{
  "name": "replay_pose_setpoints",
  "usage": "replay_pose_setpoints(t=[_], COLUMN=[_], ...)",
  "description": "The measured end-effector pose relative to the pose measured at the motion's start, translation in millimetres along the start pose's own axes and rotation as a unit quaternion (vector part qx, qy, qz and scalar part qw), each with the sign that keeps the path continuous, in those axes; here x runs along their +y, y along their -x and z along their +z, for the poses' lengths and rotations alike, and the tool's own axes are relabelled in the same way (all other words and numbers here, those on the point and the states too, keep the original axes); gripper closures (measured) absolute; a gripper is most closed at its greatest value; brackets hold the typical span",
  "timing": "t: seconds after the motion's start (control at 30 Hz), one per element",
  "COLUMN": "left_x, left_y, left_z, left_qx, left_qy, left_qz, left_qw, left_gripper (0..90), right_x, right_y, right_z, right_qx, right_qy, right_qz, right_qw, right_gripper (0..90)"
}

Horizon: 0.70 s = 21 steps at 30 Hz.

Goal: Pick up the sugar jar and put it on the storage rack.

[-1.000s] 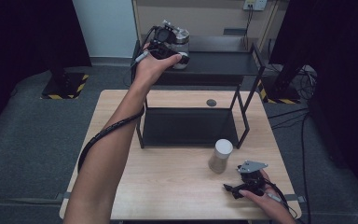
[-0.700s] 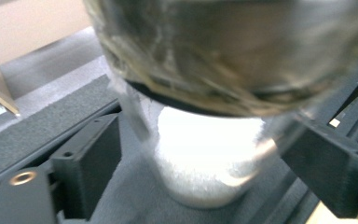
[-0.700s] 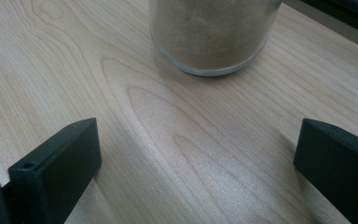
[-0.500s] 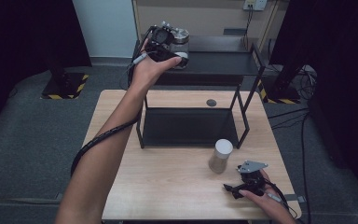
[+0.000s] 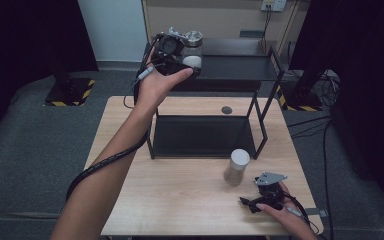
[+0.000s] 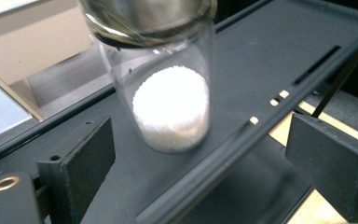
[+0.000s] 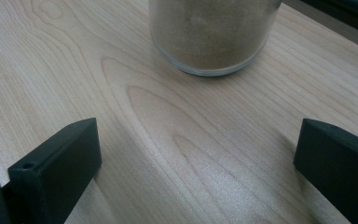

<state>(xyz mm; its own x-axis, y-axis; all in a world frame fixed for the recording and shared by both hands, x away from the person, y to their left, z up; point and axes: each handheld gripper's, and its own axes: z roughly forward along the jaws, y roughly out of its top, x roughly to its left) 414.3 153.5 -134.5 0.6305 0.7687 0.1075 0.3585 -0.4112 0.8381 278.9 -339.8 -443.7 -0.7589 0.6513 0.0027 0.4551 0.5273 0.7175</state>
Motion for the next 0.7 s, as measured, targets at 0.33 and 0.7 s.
replay_pose_setpoints(t=[0.33, 0.7], left_x=[-34.0, -73.9], left_y=[17.4, 28.4], left_z=[-13.2, 1.1], left_qx=[-0.002, -0.053], left_qy=[0.014, 0.041], left_qz=[0.022, 0.085], left_qw=[0.9997, 0.9941], left_gripper=[7.7, 7.5], right_x=[-0.2, -0.2], right_y=[0.0, 0.0], right_z=[0.1, 0.1], right_qx=[0.000, 0.000], right_qy=[0.001, 0.001], right_qz=[0.000, 0.000], right_qw=[1.0000, 1.0000], right_gripper=[1.1, 1.2])
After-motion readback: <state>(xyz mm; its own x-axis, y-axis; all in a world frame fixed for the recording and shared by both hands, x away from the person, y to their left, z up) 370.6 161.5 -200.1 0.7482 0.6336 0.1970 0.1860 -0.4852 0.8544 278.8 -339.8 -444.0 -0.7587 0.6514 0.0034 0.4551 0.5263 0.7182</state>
